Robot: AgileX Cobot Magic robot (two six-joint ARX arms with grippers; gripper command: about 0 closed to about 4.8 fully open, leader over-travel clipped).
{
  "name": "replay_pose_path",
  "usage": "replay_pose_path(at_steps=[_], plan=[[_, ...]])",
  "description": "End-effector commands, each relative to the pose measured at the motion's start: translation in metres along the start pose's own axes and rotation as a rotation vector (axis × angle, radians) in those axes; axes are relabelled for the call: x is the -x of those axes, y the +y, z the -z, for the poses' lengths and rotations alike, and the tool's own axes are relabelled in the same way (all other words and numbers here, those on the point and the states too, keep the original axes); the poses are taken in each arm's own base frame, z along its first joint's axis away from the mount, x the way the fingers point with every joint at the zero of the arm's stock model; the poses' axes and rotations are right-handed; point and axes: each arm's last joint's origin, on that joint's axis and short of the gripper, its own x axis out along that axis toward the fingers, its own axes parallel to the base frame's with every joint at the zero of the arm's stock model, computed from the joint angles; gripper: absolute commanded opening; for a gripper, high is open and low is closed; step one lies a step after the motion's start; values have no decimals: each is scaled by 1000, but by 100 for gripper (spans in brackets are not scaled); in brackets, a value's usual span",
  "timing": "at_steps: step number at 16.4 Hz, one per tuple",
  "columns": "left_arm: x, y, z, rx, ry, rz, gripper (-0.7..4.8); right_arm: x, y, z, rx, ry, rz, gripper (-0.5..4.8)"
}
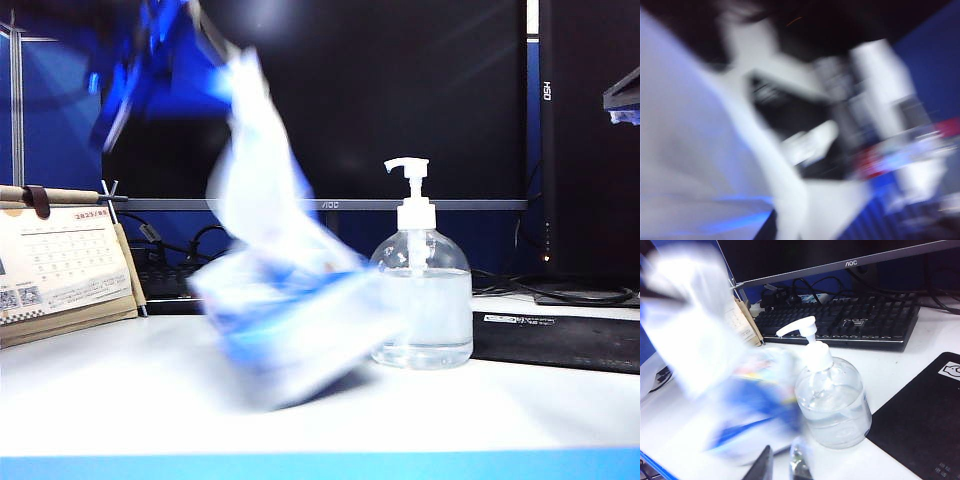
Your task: Pull out a tissue from the tissue dispenser, then press the switch of the alcohol sanitizer bottle to drop some sanitizer on the paper tissue, and finally place the treated tissue on the table.
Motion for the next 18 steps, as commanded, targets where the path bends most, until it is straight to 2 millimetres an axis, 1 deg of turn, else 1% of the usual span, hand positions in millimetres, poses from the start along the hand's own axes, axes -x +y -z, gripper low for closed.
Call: replay_pose_path(at_steps=[1, 3, 12, 14, 16, 18], plan=[[10, -24, -20, 14, -121, 227, -6, 1, 1, -3, 4, -17, -3, 54], [14, -27, -22, 19, -150, 225, -6, 1, 1, -3, 4, -18, -2, 54], [13, -26, -20, 1, -136, 215, -6, 1, 1, -2, -1, -7, -8, 54], [13, -27, -18, -1, -117, 230, -6, 1, 2, -7, -19, -59, -24, 54], [10, -32, -14, -38, -126, 231, -6, 1, 4, -13, -20, -117, -41, 54], [6, -34, -4, -44, -151, 221, -6, 2, 6, -18, -23, -173, -59, 53]])
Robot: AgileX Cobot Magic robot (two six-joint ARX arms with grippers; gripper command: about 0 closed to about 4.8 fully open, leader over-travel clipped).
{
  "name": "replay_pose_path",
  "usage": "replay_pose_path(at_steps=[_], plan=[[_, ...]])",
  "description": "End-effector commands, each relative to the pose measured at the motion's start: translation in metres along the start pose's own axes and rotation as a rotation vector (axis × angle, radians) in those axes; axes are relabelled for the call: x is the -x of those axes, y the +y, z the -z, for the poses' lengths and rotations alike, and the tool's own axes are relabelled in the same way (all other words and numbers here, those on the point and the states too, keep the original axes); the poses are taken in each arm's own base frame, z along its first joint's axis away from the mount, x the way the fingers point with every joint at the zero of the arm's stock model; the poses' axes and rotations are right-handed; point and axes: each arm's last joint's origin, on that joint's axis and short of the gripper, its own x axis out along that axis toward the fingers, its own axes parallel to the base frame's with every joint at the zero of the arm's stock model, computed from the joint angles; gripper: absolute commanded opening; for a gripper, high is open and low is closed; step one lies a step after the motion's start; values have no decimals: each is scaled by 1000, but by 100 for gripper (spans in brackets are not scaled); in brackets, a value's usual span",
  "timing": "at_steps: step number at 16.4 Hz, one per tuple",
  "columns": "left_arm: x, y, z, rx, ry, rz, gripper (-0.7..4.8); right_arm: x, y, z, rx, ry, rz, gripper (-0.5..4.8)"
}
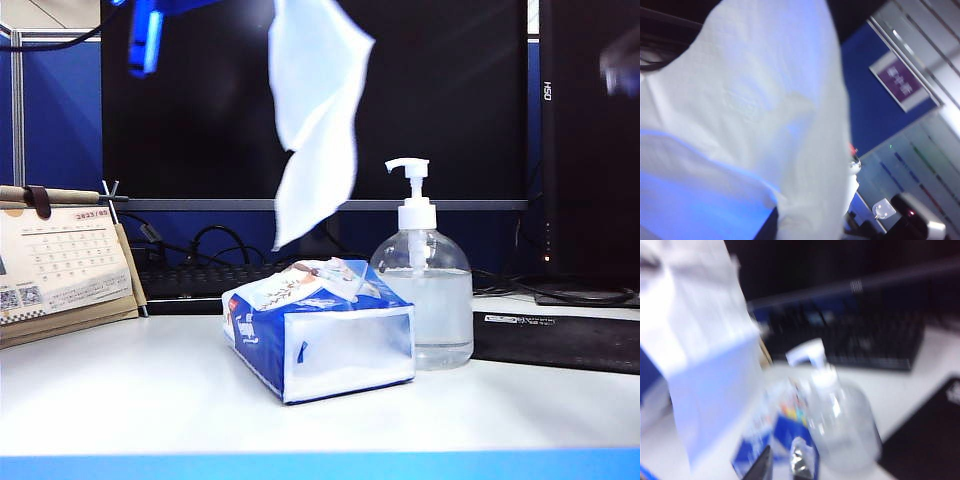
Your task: Pull out a tissue from the tissue dispenser, then press the switch of the alcohol sanitizer bottle to drop some sanitizer on the paper tissue, and finally place the treated tissue on the table.
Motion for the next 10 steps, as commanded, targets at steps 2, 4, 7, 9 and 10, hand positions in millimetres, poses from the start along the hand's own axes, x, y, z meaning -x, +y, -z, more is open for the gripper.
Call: replay_pose_path(at_steps=[2, 4, 7, 9, 10], plan=[[-1, 6, 33, 13, -63, -57, -6, 1, 4, -12, -8, -105, -36, 53], [2, 12, 45, 46, -74, -59, -6, 1, 4, -13, -7, -112, -38, 53], [5, 16, 52, 65, -93, -33, -6, -4, 4, -11, -8, -86, -31, 53], [-1, 16, 56, 78, -88, 8, -6, -13, 3, -11, -8, -66, -28, 53], [-6, 16, 61, 100, -107, 47, -6, -19, 3, -11, -7, -59, -36, 52]])
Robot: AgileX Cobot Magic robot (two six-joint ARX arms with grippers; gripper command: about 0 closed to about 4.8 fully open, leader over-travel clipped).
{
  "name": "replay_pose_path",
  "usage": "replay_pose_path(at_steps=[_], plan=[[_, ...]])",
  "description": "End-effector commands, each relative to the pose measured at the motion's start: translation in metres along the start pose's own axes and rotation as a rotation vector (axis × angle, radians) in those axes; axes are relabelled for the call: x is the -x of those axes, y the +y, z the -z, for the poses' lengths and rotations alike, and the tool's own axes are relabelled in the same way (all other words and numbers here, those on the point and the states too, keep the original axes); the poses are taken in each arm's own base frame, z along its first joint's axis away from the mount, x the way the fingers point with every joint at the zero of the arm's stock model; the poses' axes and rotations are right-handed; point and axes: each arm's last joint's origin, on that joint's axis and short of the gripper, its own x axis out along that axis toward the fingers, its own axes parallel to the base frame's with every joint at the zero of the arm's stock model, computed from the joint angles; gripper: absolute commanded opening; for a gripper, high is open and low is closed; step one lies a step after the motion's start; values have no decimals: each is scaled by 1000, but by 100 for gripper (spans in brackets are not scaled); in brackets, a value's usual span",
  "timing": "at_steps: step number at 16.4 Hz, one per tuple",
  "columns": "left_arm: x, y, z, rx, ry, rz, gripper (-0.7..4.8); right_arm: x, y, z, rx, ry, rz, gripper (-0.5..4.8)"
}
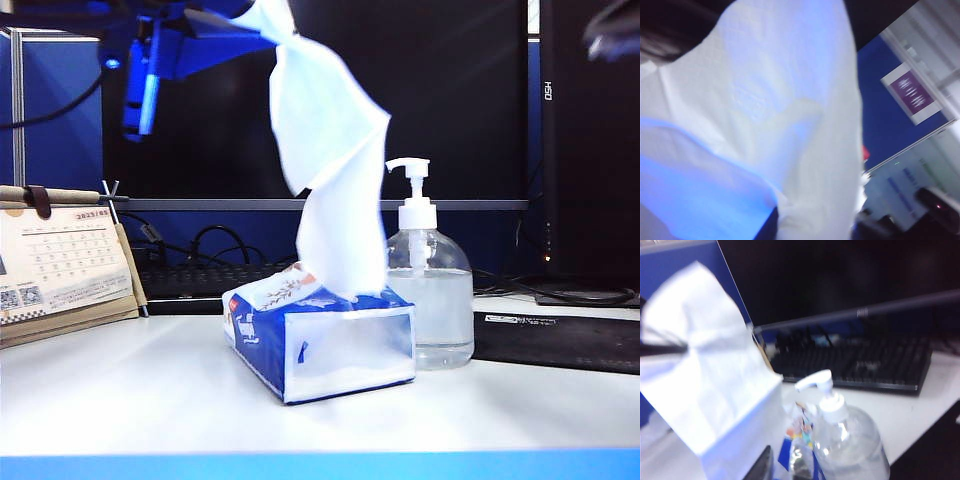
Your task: Pull out a tissue from the tissue dispenser, then press the switch of the alcohol sanitizer bottle to drop some sanitizer on the paper tissue, and finally place the treated tissue on the table.
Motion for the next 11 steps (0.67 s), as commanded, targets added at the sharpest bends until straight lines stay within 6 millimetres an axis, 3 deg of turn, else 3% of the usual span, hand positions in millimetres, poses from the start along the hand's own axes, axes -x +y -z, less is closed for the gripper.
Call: replay_pose_path(at_steps=[1, 6, 11], plan=[[-15, 3, 17, 62, -31, 102, -6, -19, 2, -5, -2, -18, -44, 52], [-19, 24, 40, 133, -95, 103, -6, -42, -1, -13, 11, -4, -21, 53], [-25, 31, 52, 149, -129, 146, -6, -57, -8, -22, 43, 44, -19, 52]])
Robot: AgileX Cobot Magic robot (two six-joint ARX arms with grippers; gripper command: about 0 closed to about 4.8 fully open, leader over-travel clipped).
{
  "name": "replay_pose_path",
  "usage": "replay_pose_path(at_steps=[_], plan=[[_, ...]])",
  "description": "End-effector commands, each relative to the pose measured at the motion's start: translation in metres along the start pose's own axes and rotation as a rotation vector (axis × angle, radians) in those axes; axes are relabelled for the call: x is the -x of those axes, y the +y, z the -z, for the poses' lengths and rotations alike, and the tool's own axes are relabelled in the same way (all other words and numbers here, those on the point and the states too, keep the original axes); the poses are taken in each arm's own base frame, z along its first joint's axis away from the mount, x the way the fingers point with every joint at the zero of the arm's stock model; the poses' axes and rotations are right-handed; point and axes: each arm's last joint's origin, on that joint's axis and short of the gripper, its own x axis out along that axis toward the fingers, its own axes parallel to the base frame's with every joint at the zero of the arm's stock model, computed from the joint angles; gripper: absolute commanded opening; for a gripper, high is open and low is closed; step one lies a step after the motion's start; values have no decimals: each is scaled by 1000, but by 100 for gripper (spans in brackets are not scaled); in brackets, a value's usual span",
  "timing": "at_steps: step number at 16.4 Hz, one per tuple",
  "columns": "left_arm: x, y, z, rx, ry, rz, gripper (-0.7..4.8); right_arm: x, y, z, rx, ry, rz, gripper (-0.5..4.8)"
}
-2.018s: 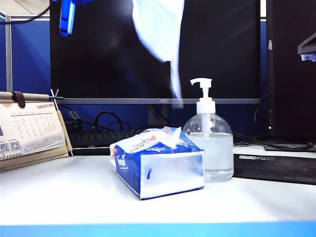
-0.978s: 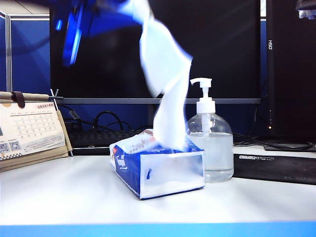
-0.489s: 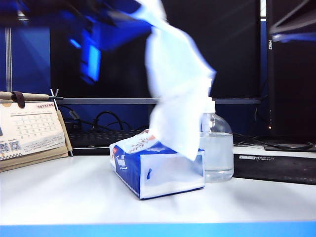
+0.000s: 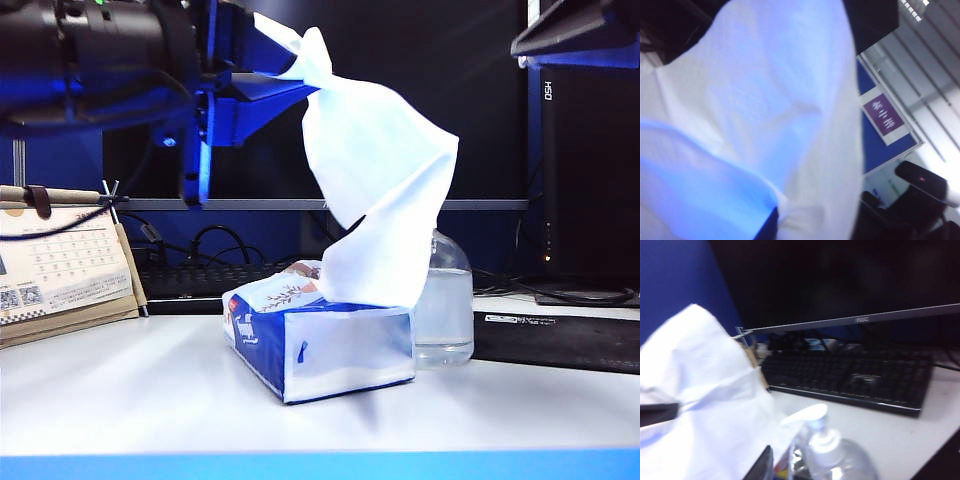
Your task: Pull out a tissue from the tissue dispenser, then press the switch of the alcohol sanitizer bottle to drop some sanitizer on the paper tissue, and finally place the treated tissue on the table.
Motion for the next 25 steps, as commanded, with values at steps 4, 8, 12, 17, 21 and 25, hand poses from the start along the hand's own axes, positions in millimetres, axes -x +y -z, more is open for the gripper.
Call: replay_pose_path(at_steps=[4, 8, 12, 17, 21, 25], plan=[[-10, 23, 20, 20, -3, -19, -6, -13, -3, -3, 14, -5, -40, 52], [-27, 17, 12, -16, -5, 50, -6, -20, -5, 2, 16, 15, -35, 49], [-40, 27, 16, -9, 12, 35, -6, -33, -6, 2, 18, 22, -79, 49], [-37, 39, 6, -83, -14, -3, -6, -43, -6, -8, 51, 15, -88, 49], [-35, 45, 1, -95, -8, -9, -6, -52, -9, 1, 52, 56, -98, 49], [-41, 46, -1, -122, -16, -1, -6, -72, -12, 5, 47, 78, -118, 49]])
